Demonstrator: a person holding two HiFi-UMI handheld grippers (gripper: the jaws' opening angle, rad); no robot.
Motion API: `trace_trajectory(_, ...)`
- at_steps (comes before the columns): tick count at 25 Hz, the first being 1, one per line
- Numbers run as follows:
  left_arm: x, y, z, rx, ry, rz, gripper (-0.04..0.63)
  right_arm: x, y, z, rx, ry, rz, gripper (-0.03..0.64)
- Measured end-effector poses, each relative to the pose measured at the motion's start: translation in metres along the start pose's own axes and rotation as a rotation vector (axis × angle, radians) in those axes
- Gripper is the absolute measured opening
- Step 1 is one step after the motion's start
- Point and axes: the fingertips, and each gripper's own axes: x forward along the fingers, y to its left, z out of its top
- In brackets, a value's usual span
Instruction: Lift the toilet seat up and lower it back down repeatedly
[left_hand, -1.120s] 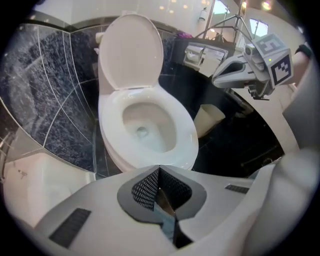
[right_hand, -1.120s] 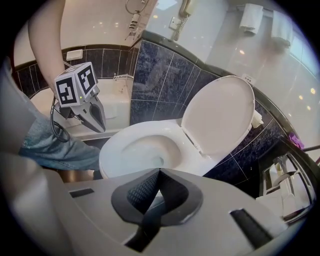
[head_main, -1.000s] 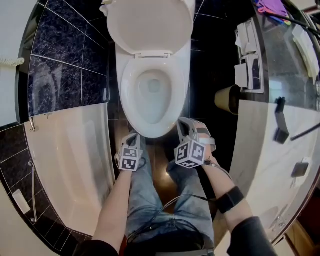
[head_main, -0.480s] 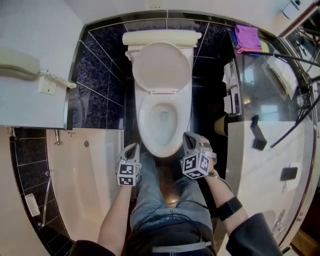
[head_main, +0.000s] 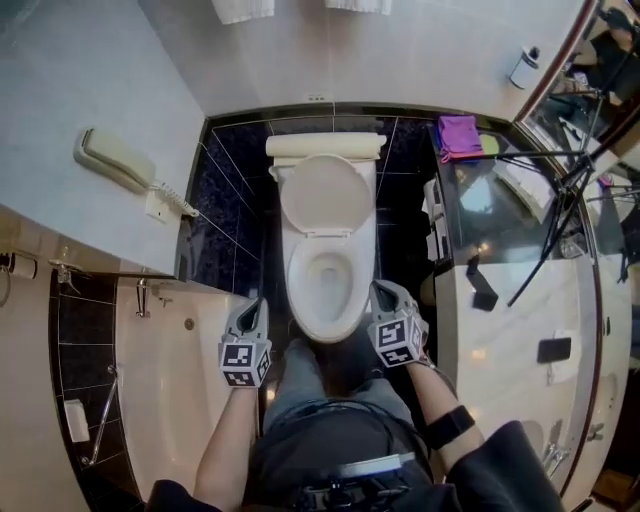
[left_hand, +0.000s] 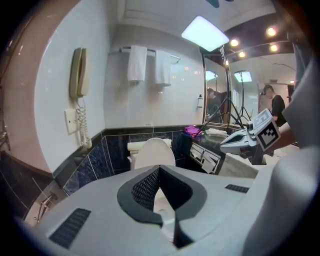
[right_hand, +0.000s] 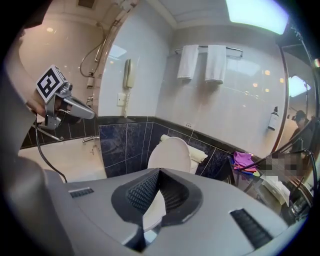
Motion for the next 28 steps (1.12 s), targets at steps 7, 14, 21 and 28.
trace_trajectory(7, -0.025, 0.003, 0.048, -0.006, -0.046, 0.017, 0.0, -0.038, -0.037, 0.017, 0.12, -0.038, -0.049, 0.017)
trace_trajectory(14, -0.039, -0.003, 0.06, -0.029, -0.095, 0.022, 0.0, -0.057, -0.051, 0.025, 0.133, -0.063, -0.074, 0.017)
trace_trajectory(21, -0.042, -0.007, 0.062, -0.001, -0.103, 0.031, 0.0, -0.057, -0.045, 0.017, 0.123, -0.047, -0.059, 0.017)
trace_trajectory(28, -0.037, -0.004, 0.064, 0.024, -0.101, 0.046, 0.0, -0.049, -0.047, 0.013, 0.137, -0.037, -0.066, 0.017)
